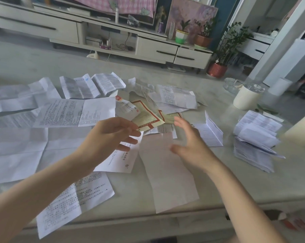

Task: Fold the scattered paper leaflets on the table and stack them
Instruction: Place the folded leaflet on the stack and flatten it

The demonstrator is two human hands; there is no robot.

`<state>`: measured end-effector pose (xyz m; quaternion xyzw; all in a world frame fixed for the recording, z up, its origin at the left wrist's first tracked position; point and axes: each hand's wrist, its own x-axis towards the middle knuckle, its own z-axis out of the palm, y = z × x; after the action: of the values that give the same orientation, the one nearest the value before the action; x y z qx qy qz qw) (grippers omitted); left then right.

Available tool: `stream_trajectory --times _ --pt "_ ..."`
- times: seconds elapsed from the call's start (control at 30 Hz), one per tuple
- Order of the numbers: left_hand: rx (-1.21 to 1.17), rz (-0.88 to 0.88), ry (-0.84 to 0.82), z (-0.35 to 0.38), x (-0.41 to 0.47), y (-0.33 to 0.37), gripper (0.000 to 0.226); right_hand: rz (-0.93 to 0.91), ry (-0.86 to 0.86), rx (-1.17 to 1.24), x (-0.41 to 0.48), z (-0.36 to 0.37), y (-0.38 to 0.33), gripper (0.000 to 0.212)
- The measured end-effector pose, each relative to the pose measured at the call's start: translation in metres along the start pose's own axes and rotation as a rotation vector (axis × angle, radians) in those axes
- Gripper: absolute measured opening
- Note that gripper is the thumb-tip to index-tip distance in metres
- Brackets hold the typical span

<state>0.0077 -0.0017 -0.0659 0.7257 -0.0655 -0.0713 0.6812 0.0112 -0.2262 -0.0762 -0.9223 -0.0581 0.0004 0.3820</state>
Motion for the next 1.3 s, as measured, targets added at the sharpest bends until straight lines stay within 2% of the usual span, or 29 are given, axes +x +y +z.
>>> stream_trajectory --times 0.07,0.13,0.17,0.3,0.47,0.53,0.63,0.73,0.8,0.87,0.93,1.0,1.07,1.17,1.23,1.3 --pt "0.025 0.008 -0.011 0.002 -0.001 0.0 0.02 -0.012 0.021 -0.203 0.005 0.008 -0.002 0.061" --pt "0.034 0.017 -0.009 0.003 -0.003 0.0 0.019 -0.034 0.103 -0.255 0.012 0.009 -0.008 0.026" --pt "0.027 0.022 -0.004 0.003 -0.004 -0.001 0.019 -0.031 0.115 -0.208 0.014 0.006 -0.01 0.011" --pt "0.02 0.061 -0.006 0.001 -0.004 0.003 0.011 0.026 0.138 0.212 0.006 -0.031 -0.018 0.016" --pt "0.026 0.057 -0.163 0.01 -0.006 0.012 0.059 -0.023 0.252 0.613 -0.014 -0.053 -0.036 0.014" --pt "-0.032 0.013 -0.298 0.017 -0.01 0.013 0.067 -0.081 0.278 0.624 -0.015 -0.043 -0.043 0.015" --pt "-0.149 -0.092 -0.449 0.023 -0.015 0.017 0.058 -0.178 0.36 0.534 -0.012 -0.028 -0.049 0.018" --pt "-0.294 -0.216 -0.503 0.018 -0.016 0.024 0.057 -0.211 0.453 0.461 -0.009 -0.018 -0.047 0.018" --pt "-0.235 -0.186 -0.504 0.015 -0.016 0.024 0.049 -0.213 0.526 0.402 -0.008 -0.012 -0.046 0.013" --pt "-0.126 -0.092 -0.439 0.015 -0.018 0.018 0.032 -0.183 0.559 0.413 -0.008 -0.003 -0.048 0.013" --pt "-0.121 -0.039 -0.294 0.016 -0.016 0.012 0.024 -0.052 0.433 0.615 -0.009 0.0 -0.05 0.024" --pt "-0.15 -0.018 -0.149 0.014 -0.013 0.009 0.009 0.143 0.147 0.824 -0.014 0.0 -0.053 0.033" --pt "-0.151 -0.019 -0.066 0.012 -0.01 0.009 0.014 0.169 -0.053 0.829 -0.017 -0.001 -0.051 0.03" --pt "-0.178 -0.049 -0.054 0.009 -0.009 0.01 0.024 0.1 -0.109 0.843 -0.018 0.0 -0.051 0.026" --pt "-0.222 -0.059 -0.06 0.007 -0.009 0.011 0.038 0.09 -0.101 0.838 -0.017 0.001 -0.053 0.023" --pt "-0.245 -0.078 -0.039 0.005 -0.007 0.013 0.049 0.102 -0.068 0.811 -0.016 0.004 -0.053 0.031"
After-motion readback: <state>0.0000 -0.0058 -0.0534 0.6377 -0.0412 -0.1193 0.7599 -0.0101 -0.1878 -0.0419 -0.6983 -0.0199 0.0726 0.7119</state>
